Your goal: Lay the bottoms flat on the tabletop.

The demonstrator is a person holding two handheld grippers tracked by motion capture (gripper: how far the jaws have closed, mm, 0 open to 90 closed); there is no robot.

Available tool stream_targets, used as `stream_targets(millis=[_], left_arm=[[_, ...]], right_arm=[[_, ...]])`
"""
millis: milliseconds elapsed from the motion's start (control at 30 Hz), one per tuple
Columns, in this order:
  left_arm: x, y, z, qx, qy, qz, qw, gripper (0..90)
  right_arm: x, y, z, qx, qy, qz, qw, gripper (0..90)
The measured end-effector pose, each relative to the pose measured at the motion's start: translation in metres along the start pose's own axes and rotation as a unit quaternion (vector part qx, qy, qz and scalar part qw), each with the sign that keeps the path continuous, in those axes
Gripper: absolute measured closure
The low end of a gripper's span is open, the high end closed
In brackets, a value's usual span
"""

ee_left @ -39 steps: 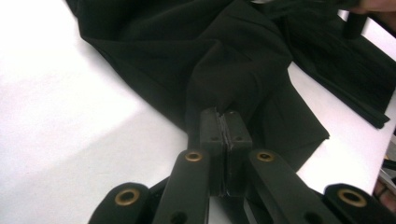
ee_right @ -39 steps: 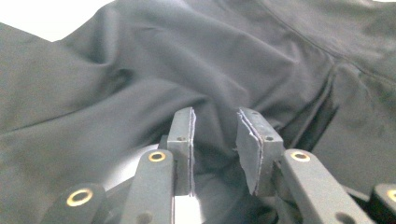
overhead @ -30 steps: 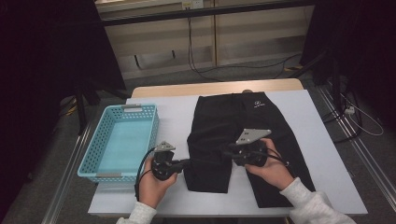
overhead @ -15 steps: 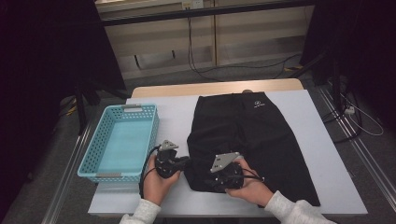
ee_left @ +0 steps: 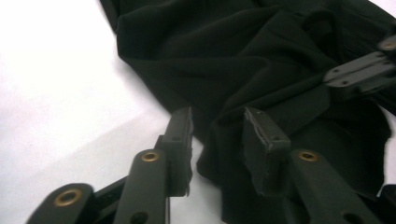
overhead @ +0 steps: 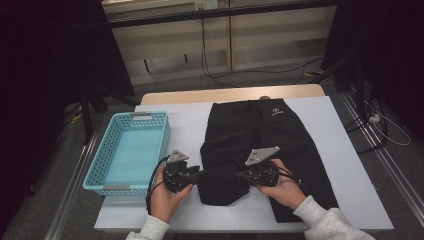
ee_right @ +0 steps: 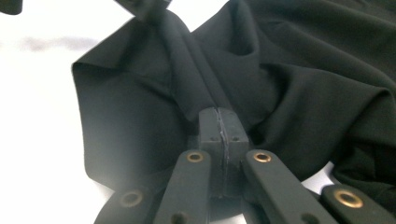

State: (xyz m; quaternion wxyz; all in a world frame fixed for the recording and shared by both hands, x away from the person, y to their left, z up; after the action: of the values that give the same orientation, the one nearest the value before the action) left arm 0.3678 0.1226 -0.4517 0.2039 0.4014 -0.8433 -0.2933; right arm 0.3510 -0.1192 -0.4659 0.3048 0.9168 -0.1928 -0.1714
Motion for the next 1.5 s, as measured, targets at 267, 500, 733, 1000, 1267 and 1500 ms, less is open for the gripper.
stream_targets(millis=[267,500,733,1000,1267,1500], left_arm=[[0.014,0.008,-0.002,0.012,-0.027,0.025,0.9993,57.9],[0.022,0.009,0.0,0.001,-0.034,0.047,0.9983,65.5],[0.027,-0.004,0.01,-0.02,-0.064,0.045,0.9967,61.2],[0.021,-0.015,0.012,-0.032,-0.051,0.042,0.9973,77.1],[0.017,-0.008,0.006,-0.032,-0.023,0.071,0.9967,89.2],[0.01,0.007,0.003,-0.018,0.001,0.084,0.9963,89.4]], right_arm=[[0.005,-0.008,-0.001,0.0,-0.013,0.007,0.9999,90.0],[0.009,-0.01,-0.001,0.004,-0.022,0.013,0.9997,90.0],[0.014,-0.015,0.0,0.002,-0.03,0.017,0.9994,90.0],[0.013,-0.018,0.001,-0.002,-0.026,0.018,0.9995,90.0],[0.002,-0.016,0.001,-0.013,-0.001,0.012,0.9998,82.4],[-0.015,-0.01,0.005,-0.019,0.012,-0.014,0.9996,71.6]])
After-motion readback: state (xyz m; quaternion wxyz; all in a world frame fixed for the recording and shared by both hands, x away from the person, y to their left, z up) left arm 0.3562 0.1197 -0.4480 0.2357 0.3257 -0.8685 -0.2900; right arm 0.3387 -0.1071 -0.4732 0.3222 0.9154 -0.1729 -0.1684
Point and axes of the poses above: each handheld gripper's, and its own axes: y roughly backward along the jaws, z roughly out of its underside, x roughly to its right, the point moved 3 cm from there along -y, roughly forward along the jaws, and after that the axes turned 9 degrees about -z, right-handed, at the moved point
